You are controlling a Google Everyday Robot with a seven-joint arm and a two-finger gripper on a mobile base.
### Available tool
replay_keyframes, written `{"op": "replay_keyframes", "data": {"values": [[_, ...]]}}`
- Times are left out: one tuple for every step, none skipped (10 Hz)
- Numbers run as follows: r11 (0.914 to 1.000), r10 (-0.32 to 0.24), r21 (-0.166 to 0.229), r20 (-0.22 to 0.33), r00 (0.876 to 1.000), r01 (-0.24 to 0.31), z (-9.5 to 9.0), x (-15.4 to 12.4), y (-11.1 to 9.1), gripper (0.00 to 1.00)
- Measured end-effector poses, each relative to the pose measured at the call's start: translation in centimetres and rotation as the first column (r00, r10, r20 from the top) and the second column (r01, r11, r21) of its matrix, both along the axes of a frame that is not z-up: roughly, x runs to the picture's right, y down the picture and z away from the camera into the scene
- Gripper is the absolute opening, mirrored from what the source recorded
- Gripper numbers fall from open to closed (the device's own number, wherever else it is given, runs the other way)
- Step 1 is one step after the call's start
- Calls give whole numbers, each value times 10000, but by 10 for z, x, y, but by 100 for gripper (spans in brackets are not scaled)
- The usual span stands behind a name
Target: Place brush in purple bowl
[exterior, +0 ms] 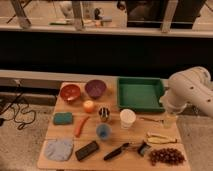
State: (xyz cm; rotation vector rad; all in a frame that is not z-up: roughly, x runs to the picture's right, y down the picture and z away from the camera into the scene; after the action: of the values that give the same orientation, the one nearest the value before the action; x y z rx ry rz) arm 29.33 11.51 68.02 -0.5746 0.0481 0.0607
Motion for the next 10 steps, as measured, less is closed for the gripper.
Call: {"op": "replay_keyframes", "data": {"values": [[10000,0,0,0,10000,0,0,0,0,80],[10000,1,0,0,10000,-1,0,0,0,80],[10000,1,0,-1,10000,-1,0,0,0,80],[10000,0,0,0,10000,0,0,0,0,80],[10000,0,-1,0,10000,0,0,0,0,80],[10000,0,0,0,10000,0,0,0,0,80],[10000,0,0,0,10000,0,0,0,0,80],[10000,0,-1,0,10000,0,0,0,0,80],[10000,-25,-16,-3,10000,25,0,0,1,80],[9997,-198,-126,-1,9998,198,0,-2,8,80]]}}
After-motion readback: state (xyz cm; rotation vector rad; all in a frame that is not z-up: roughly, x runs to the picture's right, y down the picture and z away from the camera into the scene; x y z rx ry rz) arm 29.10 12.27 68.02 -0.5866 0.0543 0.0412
